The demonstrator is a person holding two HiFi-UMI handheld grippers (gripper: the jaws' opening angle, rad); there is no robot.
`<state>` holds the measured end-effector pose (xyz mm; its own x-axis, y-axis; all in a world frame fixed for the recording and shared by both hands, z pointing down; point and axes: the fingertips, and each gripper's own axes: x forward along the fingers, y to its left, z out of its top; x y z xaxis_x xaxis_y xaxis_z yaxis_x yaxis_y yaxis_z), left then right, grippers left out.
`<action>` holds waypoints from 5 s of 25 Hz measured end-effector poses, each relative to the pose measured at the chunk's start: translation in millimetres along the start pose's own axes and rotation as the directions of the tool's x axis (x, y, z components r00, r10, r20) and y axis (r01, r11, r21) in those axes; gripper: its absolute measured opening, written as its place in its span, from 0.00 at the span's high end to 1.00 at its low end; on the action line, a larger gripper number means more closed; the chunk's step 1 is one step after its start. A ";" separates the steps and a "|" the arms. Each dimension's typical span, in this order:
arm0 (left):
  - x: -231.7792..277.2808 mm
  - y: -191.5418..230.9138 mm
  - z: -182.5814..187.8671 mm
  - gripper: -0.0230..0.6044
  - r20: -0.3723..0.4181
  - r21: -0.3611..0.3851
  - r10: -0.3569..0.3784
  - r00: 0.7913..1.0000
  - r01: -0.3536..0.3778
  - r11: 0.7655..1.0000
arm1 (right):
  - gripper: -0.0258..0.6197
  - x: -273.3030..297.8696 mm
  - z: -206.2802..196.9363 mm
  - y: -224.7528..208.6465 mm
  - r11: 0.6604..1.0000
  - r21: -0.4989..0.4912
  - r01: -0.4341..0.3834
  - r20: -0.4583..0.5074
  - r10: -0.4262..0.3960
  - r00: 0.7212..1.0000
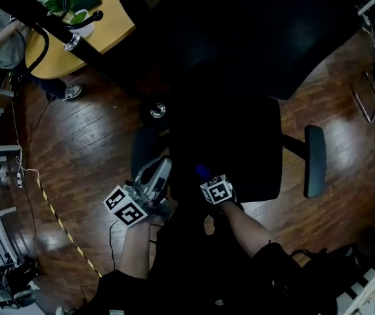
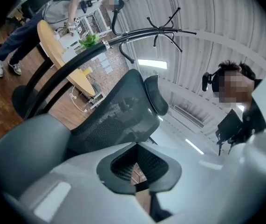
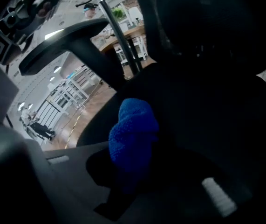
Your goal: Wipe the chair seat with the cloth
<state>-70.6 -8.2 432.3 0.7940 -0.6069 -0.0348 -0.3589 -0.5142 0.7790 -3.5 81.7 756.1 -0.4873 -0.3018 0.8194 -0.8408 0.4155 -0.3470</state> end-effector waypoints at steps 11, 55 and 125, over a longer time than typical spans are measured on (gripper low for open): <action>68.9 -29.9 -31.8 0.97 -0.128 -0.003 -0.108 0.986 0.109 0.994 | 0.91 -127.4 -113.2 -181.8 0.903 0.334 0.270 -0.034 -0.274 0.961; 65.5 -34.6 -24.8 0.97 -0.072 0.020 -0.109 0.991 0.111 0.994 | 0.91 -104.2 -131.8 -122.3 0.952 0.268 0.148 -0.093 -0.127 0.988; -162.5 -309.7 -90.3 0.97 -0.110 0.149 -0.286 0.952 0.301 0.942 | 0.91 -540.5 5.7 193.4 0.983 -0.082 -0.166 0.880 0.150 0.451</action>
<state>-44.1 304.4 253.2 0.9124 -0.3639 -0.1875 -0.1723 -0.7569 0.6304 95.9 320.3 243.6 -0.5530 -0.8289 -0.0841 -0.7262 0.5290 -0.4391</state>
